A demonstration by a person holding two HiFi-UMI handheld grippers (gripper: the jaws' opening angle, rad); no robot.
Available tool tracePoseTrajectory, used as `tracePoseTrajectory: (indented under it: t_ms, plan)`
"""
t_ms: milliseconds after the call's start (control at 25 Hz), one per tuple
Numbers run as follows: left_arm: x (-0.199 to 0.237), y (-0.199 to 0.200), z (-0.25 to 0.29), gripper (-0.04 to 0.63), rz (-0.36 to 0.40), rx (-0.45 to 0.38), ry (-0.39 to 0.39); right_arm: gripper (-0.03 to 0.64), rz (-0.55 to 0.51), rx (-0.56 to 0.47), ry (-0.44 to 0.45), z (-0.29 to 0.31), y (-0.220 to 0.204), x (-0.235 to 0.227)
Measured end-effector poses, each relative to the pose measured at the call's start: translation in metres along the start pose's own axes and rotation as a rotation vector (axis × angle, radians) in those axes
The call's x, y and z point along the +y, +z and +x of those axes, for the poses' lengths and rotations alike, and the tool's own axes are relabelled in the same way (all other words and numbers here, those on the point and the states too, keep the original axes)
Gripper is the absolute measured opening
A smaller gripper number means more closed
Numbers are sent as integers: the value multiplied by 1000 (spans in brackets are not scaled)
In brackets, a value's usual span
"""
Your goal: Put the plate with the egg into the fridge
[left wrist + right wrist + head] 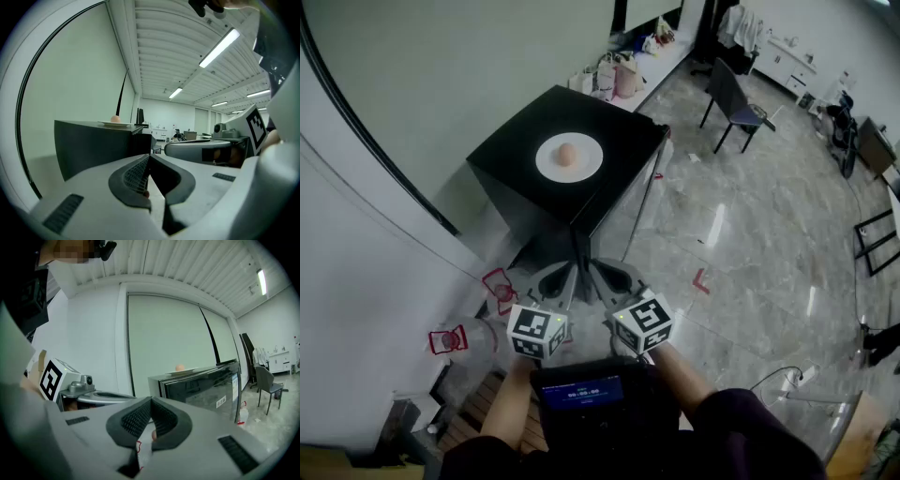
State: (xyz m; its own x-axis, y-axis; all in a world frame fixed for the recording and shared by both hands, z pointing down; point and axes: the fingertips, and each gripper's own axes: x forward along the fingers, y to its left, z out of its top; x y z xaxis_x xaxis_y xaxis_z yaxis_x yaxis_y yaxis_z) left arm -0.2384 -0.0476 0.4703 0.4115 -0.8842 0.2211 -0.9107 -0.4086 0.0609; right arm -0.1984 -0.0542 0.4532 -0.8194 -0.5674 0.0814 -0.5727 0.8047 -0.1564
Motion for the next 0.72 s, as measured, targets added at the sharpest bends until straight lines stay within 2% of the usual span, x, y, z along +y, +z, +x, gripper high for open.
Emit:
tracePoseTrajectory:
  t_ms: [240, 400, 600, 720]
  plan:
    - [-2, -2, -2, 9, 2, -2, -3, 8, -2, -2, -5, -3, -1, 2]
    - [-2, -18, -1, 9, -2, 27, -6, 8, 68, -22, -69, -8, -6, -10]
    - [1, -58, 4, 9, -33, 95, 16, 9, 81, 58, -121, -12, -34, -16]
    - [3, -88, 13, 10, -22, 135, 39, 11, 86, 118, -161, -14, -58, -16]
